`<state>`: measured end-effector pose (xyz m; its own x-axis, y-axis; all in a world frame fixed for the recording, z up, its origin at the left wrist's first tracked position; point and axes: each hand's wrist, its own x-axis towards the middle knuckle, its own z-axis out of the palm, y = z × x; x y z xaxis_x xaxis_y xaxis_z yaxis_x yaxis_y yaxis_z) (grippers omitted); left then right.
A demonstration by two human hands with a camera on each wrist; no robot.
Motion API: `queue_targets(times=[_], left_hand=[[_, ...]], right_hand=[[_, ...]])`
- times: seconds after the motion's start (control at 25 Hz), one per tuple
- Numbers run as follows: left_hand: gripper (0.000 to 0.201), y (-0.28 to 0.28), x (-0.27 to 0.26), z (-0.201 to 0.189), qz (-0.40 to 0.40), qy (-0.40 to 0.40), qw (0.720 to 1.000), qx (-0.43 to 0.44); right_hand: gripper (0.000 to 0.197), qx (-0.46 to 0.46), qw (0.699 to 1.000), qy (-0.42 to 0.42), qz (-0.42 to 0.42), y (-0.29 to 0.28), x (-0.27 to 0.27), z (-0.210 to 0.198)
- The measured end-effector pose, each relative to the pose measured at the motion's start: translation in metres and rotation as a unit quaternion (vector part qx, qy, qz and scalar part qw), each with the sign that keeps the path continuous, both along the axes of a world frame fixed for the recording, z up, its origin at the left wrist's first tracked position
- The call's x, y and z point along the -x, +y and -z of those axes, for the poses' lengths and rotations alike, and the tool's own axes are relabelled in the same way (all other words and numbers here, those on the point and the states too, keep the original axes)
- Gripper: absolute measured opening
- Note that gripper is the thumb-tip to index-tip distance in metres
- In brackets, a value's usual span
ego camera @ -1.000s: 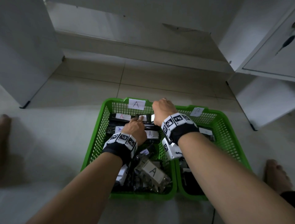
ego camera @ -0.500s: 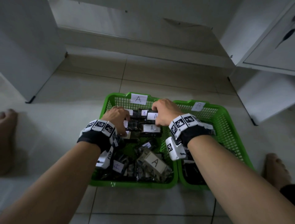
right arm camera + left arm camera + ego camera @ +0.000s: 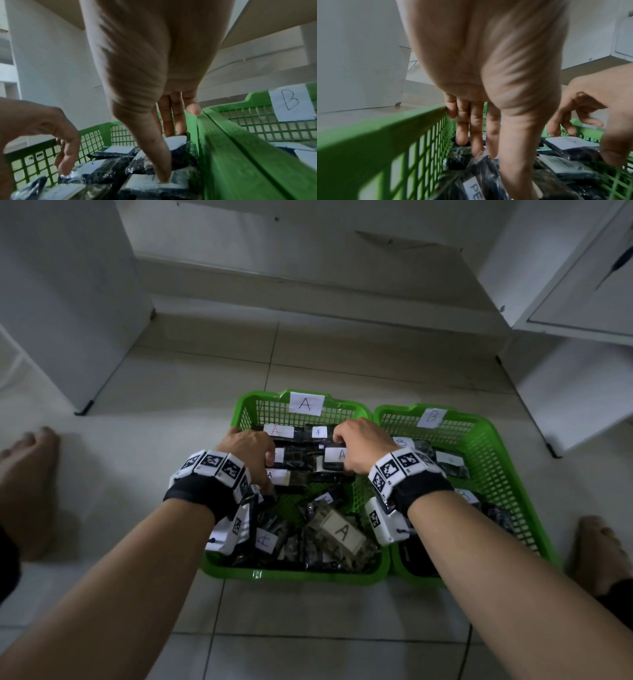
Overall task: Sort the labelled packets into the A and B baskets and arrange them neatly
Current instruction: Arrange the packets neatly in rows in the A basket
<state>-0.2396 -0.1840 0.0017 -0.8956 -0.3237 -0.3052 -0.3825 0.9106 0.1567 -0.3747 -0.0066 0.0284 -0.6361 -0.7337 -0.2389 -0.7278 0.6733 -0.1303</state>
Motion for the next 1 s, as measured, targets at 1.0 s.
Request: queue_targets(times=[1.0], left_hand=[[0.012, -0.015, -0.021, -0.034, -0.143, 0.107, 0.927, -0.330]], right_hand=[[0.034, -0.241, 0.961, -0.051, -0.125, -0.006, -0.019, 0.032]])
